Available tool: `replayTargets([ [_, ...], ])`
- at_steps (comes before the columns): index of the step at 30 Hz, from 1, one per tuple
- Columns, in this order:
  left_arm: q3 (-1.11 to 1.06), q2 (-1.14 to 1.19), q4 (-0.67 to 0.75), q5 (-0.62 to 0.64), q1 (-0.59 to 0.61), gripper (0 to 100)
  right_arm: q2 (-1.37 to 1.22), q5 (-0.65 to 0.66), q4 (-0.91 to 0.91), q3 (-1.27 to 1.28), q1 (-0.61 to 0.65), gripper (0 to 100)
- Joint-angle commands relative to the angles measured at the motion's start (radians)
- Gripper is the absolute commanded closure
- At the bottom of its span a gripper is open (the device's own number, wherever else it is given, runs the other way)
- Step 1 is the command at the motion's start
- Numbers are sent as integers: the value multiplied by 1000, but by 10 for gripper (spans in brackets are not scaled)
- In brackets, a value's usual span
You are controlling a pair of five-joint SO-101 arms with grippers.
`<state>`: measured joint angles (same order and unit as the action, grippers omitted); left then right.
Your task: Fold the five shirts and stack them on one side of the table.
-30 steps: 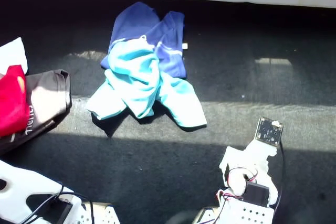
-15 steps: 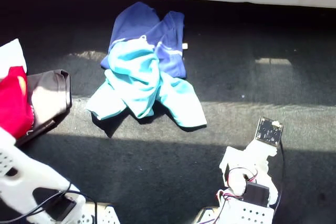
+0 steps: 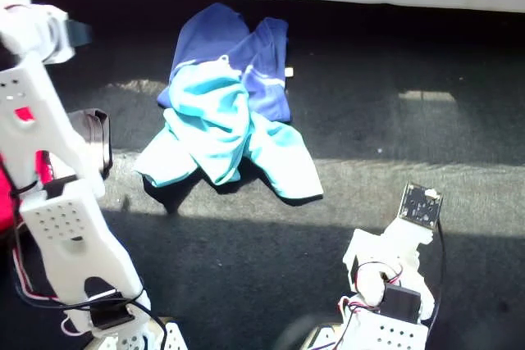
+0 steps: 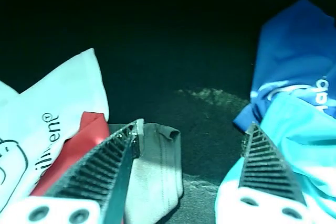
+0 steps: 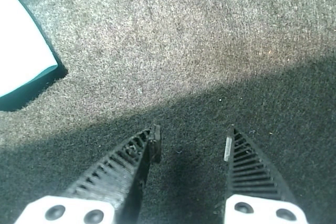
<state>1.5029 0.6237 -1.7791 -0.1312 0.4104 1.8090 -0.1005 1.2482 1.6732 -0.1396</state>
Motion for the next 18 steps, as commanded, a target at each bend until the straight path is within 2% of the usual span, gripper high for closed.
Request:
replayTargets([
  [1,-217,-174,-6,37,-143,704,4,-9,-12,124,7,797],
  [7,-722,-289,2,183,-371,701,4,-9,-12,124,7,797],
  [11,-903,-288,80,232,-455,701,4,-9,-12,124,7,797],
  [18,-1135,-288,236,229,-559,701,4,-9,-12,124,5,797],
])
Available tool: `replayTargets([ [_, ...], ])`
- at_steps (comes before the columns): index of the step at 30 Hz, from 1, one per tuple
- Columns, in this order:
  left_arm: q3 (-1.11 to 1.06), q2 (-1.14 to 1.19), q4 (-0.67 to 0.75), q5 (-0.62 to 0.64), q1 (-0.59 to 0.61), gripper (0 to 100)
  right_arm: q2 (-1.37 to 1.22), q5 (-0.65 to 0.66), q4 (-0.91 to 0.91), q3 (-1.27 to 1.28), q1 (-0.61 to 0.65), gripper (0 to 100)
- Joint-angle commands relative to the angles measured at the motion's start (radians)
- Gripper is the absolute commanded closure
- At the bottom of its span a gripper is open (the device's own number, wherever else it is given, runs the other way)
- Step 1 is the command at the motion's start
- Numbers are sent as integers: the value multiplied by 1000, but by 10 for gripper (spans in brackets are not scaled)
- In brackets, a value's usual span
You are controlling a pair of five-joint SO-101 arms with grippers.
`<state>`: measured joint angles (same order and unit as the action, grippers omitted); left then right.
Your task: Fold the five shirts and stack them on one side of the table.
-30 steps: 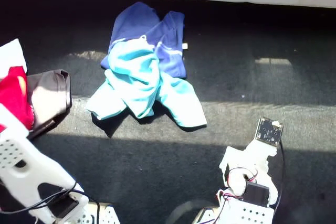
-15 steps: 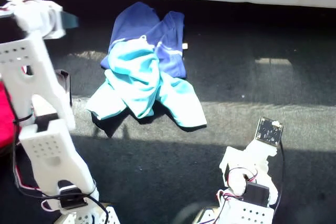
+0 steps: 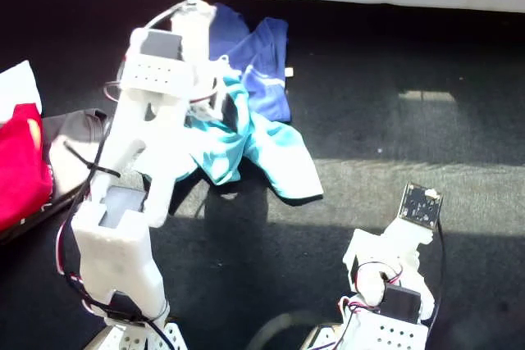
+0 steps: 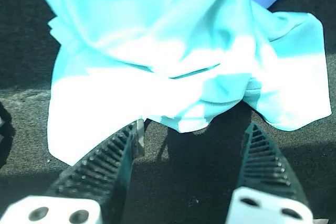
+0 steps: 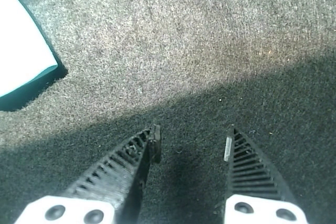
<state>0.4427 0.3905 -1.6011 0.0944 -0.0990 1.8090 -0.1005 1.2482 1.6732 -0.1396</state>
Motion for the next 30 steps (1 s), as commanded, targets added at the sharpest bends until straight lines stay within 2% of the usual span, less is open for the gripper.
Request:
replayTargets([
  [1,-111,-54,86,3,-62,701,4,-9,-12,124,4,797],
  [9,-374,-54,417,-6,-73,702,4,-9,-12,124,4,797],
  [11,-421,-54,470,-55,-50,706,4,-9,-12,124,4,797],
  [13,-429,-56,480,-86,-22,742,4,-9,-12,124,4,797],
  [14,-426,-62,480,-89,-5,791,4,-9,-12,124,4,797],
  [17,-398,-68,440,-91,39,1000,4,-9,-12,124,4,797],
  [19,-354,-67,367,-92,70,969,4,-9,-12,124,4,797],
  [24,-173,-68,172,-92,156,991,4,-9,-12,124,4,797],
  [30,148,-68,-32,-100,340,991,4,-9,-13,124,5,797],
])
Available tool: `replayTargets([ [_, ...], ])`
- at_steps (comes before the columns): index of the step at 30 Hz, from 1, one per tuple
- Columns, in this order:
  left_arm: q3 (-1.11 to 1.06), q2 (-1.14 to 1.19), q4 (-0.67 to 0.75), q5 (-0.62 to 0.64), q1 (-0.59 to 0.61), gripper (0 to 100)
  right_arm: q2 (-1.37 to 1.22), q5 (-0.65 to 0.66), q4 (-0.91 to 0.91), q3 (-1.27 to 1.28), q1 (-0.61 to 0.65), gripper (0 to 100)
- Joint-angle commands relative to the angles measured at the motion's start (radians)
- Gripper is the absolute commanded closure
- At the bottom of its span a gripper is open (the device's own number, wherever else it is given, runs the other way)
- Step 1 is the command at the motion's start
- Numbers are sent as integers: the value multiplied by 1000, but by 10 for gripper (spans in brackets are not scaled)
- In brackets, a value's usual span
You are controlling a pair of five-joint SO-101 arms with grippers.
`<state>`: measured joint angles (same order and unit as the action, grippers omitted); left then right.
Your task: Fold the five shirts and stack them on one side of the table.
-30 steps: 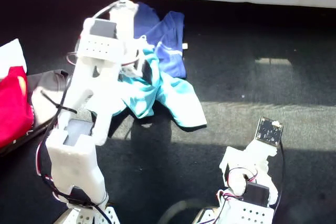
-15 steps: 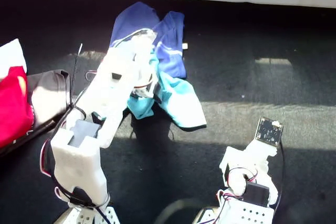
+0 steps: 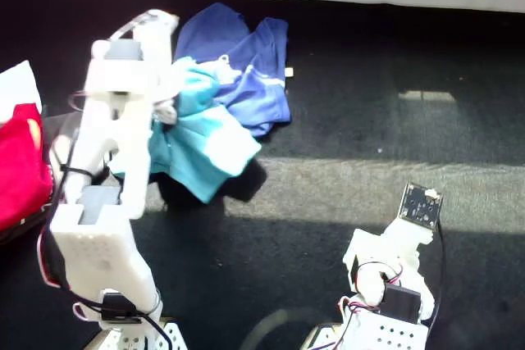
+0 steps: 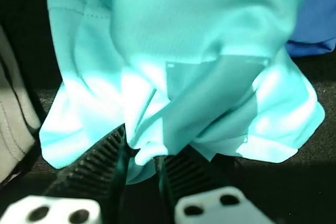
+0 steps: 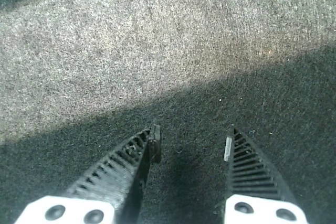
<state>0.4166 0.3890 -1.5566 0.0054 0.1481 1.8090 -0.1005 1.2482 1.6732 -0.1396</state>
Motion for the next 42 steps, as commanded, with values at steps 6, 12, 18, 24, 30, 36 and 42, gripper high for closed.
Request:
replayTargets([
  [6,501,-67,-207,-103,323,991,4,-9,-13,124,7,797],
  [12,751,-67,-206,-152,631,991,4,-6,-13,124,7,797],
  [18,885,-54,-204,-290,886,991,4,-5,-13,124,7,797],
  [24,851,-53,-101,-338,1038,991,4,-3,-13,124,7,797],
  [30,595,18,25,-338,1072,989,4,-3,-13,114,5,797],
  [36,512,139,15,-334,1017,832,4,-3,-15,94,7,797],
  [42,526,90,15,-331,1018,720,4,46,-13,13,36,797],
])
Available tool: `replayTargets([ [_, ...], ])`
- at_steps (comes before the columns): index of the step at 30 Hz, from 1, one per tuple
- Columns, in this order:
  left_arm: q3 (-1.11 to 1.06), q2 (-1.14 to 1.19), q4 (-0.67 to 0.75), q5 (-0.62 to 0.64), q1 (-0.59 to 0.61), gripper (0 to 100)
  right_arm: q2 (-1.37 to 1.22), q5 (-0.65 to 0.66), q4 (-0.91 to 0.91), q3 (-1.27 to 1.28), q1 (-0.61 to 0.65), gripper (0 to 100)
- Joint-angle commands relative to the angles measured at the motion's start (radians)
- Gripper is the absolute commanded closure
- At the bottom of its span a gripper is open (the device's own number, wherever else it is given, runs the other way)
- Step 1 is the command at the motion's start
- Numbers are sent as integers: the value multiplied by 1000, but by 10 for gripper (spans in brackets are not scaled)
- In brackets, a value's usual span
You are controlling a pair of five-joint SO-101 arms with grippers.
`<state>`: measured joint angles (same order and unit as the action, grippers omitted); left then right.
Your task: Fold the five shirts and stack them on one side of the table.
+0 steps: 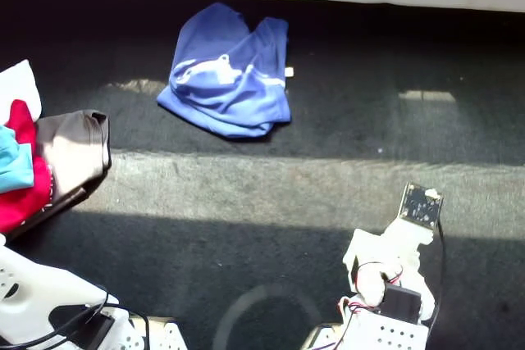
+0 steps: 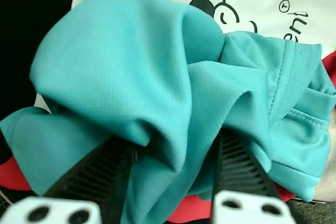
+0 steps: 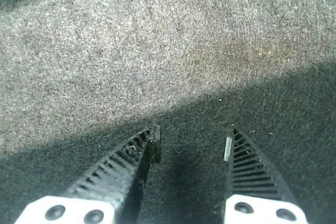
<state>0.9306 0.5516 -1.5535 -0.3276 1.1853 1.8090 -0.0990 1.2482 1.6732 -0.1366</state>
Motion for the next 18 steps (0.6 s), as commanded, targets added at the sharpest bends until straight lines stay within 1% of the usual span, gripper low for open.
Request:
replayTargets([
  [1,27,-104,12,2,-19,720,4,100,-13,13,54,797],
  [3,62,-163,12,2,-21,720,4,178,-13,13,90,797],
  [6,124,-255,12,3,-24,720,4,255,-16,7,127,797],
  [10,148,-349,12,3,-65,720,4,387,-143,54,117,797],
  [12,148,-378,-2,3,-97,720,4,416,-228,76,70,797],
  [14,148,-398,-60,3,-151,720,4,416,-297,74,5,797],
  [17,147,-401,-203,3,-302,720,4,370,-384,35,-97,797],
  [18,131,-401,-226,3,-358,720,4,356,-400,10,-124,797],
])
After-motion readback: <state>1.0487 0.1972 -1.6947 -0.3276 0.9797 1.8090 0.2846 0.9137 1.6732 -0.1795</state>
